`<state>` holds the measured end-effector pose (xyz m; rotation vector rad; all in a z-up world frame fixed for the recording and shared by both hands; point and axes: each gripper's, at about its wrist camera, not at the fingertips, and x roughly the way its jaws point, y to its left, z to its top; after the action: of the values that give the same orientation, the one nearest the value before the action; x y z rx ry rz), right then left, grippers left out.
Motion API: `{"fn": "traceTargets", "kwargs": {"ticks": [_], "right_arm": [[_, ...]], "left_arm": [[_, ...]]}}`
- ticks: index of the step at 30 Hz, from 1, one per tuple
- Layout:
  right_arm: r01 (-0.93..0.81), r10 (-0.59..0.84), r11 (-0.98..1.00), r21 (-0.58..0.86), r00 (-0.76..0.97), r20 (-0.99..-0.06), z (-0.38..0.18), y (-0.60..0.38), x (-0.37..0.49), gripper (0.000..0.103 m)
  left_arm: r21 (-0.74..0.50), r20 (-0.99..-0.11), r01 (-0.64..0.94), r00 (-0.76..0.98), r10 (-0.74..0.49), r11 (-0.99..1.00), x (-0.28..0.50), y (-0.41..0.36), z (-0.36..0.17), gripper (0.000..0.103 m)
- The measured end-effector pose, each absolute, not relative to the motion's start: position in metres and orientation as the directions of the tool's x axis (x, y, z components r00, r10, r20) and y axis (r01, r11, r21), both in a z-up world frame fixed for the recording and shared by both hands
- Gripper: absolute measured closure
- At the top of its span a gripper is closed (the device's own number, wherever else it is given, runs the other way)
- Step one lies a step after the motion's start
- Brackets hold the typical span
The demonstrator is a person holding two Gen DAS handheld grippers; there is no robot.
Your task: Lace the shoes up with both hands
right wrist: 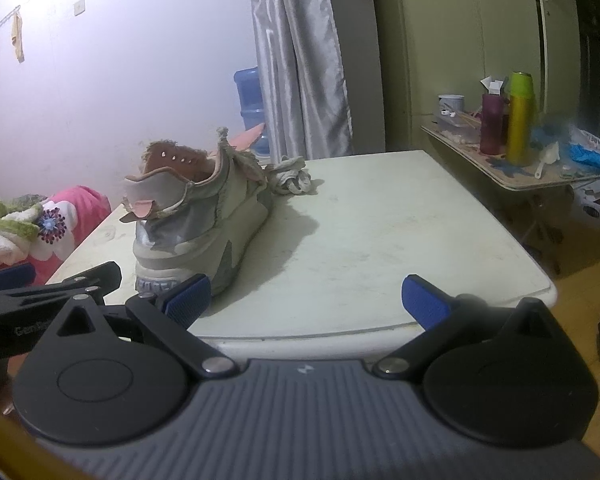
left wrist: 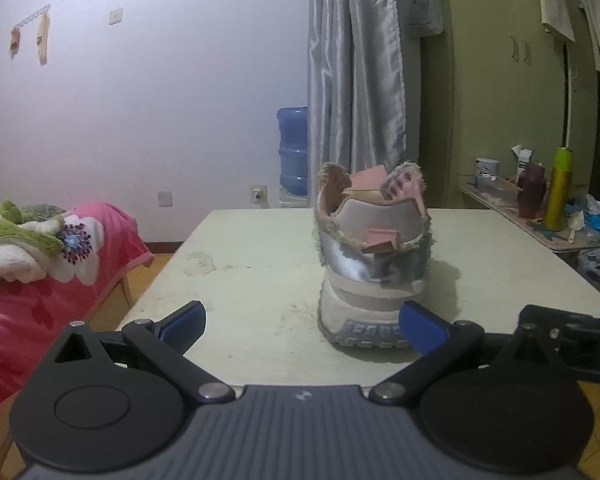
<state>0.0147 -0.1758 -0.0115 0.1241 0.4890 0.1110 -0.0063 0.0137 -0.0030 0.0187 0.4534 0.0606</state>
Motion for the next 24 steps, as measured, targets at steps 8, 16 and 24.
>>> {"fn": "traceTargets", "kwargs": {"ticks": [8, 16, 24], "right_arm": [[-0.082, 0.139, 0.986, 0.143, 0.880, -0.454, -0.0097, -0.1768, 0.0104, 0.001], [-0.089, 0.144, 0.986, 0.141, 0.882, -0.448, -0.0084, -0.1773, 0.0079, 0.001], [-0.095, 0.150, 0.985, 0.141, 0.881, -0.448, -0.0089, -0.1789, 0.0078, 0.001]], "left_arm": [[0.023, -0.447, -0.033, 0.894, 0.040, 0.999, -0.0079, 0.0096, -0.0055, 0.000], [0.028, -0.454, -0.043, 0.889, 0.051, 0.999, -0.0056, 0.0072, -0.0086, 0.000], [0.043, -0.460, -0.042, 0.886, 0.057, 0.998, -0.0035, 0.0048, -0.0117, 0.000]]}}
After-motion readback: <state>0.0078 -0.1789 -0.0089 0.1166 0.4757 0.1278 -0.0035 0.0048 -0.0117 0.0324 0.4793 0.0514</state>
